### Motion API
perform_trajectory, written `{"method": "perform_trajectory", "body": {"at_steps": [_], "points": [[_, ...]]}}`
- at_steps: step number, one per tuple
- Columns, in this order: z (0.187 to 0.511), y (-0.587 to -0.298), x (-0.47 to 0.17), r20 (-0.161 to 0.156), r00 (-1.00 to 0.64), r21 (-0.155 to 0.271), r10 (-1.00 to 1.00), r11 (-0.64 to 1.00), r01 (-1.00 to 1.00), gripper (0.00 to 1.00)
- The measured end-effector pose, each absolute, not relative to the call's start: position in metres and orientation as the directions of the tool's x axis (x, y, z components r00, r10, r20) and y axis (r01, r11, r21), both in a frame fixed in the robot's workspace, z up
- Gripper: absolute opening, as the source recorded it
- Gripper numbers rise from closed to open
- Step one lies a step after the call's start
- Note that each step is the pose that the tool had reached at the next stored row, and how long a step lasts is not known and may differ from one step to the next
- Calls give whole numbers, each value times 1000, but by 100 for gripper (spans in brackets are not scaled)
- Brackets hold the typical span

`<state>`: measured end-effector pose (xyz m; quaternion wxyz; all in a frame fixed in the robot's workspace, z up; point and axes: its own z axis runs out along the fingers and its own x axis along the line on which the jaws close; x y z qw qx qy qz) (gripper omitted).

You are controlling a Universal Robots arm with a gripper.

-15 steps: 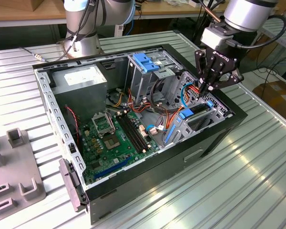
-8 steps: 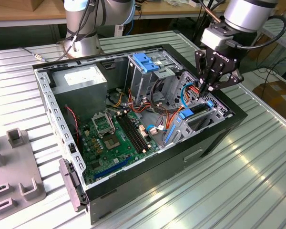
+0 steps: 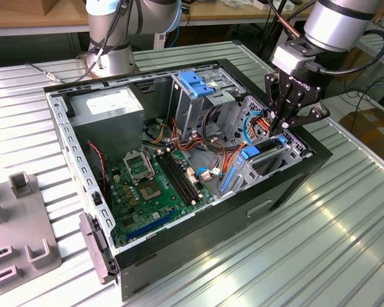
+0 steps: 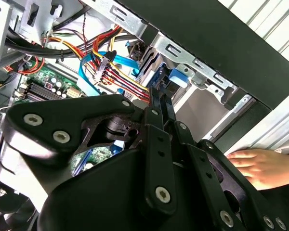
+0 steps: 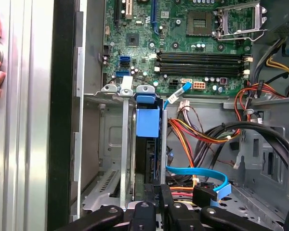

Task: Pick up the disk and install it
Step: 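Insert the first disk wire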

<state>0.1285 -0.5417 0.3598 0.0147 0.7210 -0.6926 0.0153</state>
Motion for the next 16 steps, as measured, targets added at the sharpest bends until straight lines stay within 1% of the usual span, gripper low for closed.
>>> {"method": "perform_trajectory", "body": {"at_steps": [16], "points": [[360,-545,129,43,40,0,-998,-40,-999,16]]}}
